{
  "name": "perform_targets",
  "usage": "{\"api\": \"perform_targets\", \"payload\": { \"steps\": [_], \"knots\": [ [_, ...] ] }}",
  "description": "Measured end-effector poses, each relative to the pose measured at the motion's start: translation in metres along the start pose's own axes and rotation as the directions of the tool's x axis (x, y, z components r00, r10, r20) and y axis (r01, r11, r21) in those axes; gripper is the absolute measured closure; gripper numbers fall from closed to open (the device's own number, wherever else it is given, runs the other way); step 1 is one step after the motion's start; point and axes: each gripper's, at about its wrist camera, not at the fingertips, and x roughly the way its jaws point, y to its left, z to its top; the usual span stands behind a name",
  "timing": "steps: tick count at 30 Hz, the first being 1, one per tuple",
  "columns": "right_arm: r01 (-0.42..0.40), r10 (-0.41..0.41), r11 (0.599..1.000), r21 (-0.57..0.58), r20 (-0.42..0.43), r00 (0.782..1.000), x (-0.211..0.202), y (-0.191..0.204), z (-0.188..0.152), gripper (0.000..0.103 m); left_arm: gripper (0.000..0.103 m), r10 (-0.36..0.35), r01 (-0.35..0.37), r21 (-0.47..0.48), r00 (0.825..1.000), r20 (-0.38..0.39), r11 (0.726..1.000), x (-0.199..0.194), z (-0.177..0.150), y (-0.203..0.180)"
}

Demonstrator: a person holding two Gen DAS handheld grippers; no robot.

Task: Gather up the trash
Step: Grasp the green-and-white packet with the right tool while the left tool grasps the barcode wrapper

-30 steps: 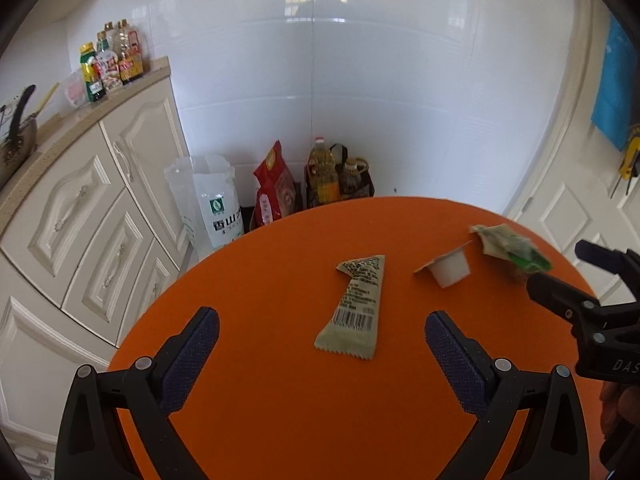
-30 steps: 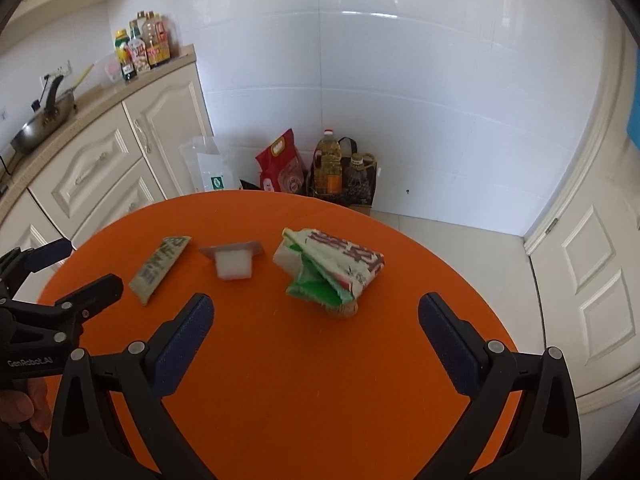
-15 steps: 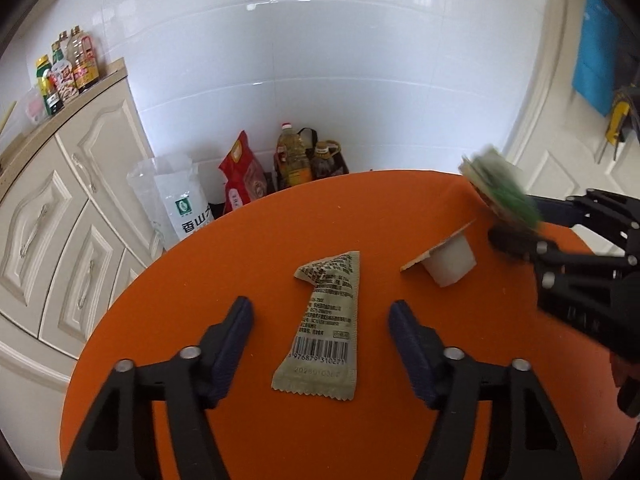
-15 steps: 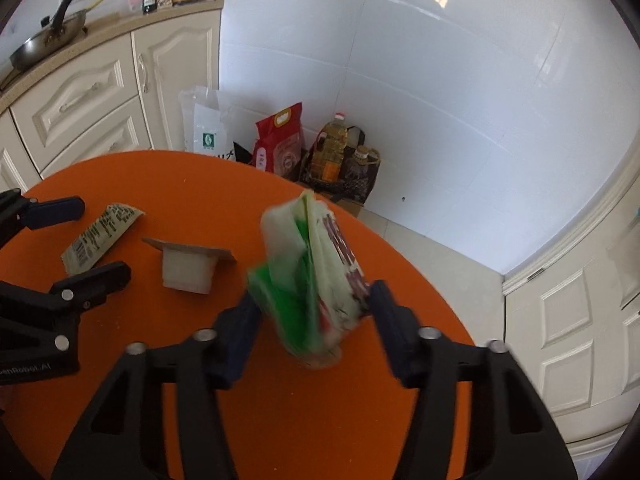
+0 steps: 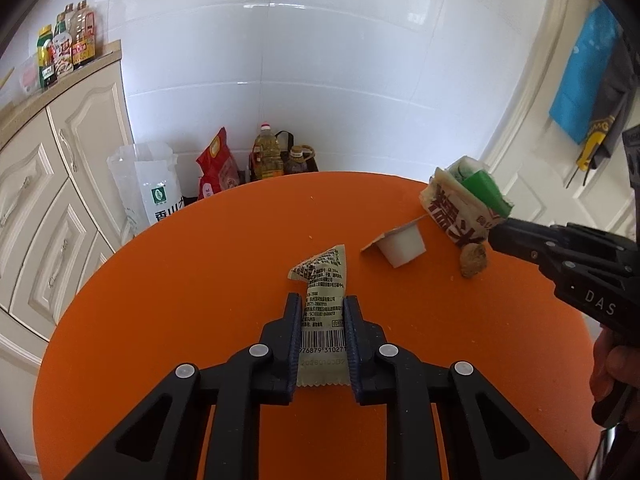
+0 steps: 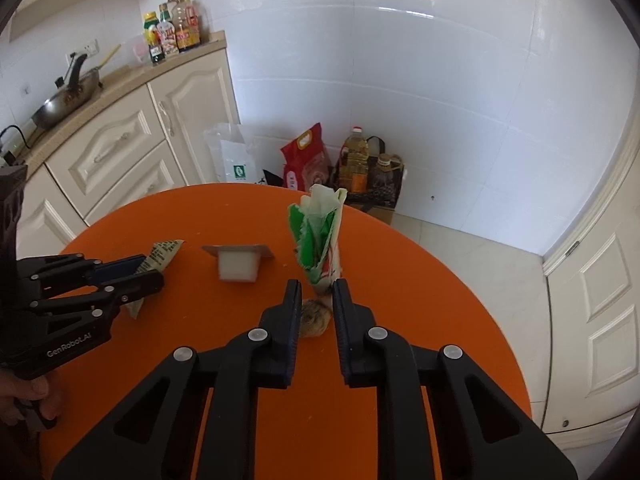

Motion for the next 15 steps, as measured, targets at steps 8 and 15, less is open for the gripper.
{"api": "perform_targets", "payload": {
  "steps": [8,15],
  "knots": [
    [0.079,-0.079,0.997,-0.013,-0.003,0.997,0.008,0.005,0.003,0.085,0.087,0.002,-0.002,-0.033,1.0,0.015,0.999,0.018,0.01,0.007],
    [0.031,-0.031,0.999,0.014,-0.018,0.999,0.039,-0.003,0.014,0.08,0.087,0.001,0.0,-0.05,1.0,0.021,0.999,0.02,-0.016,0.015]
  ]
}}
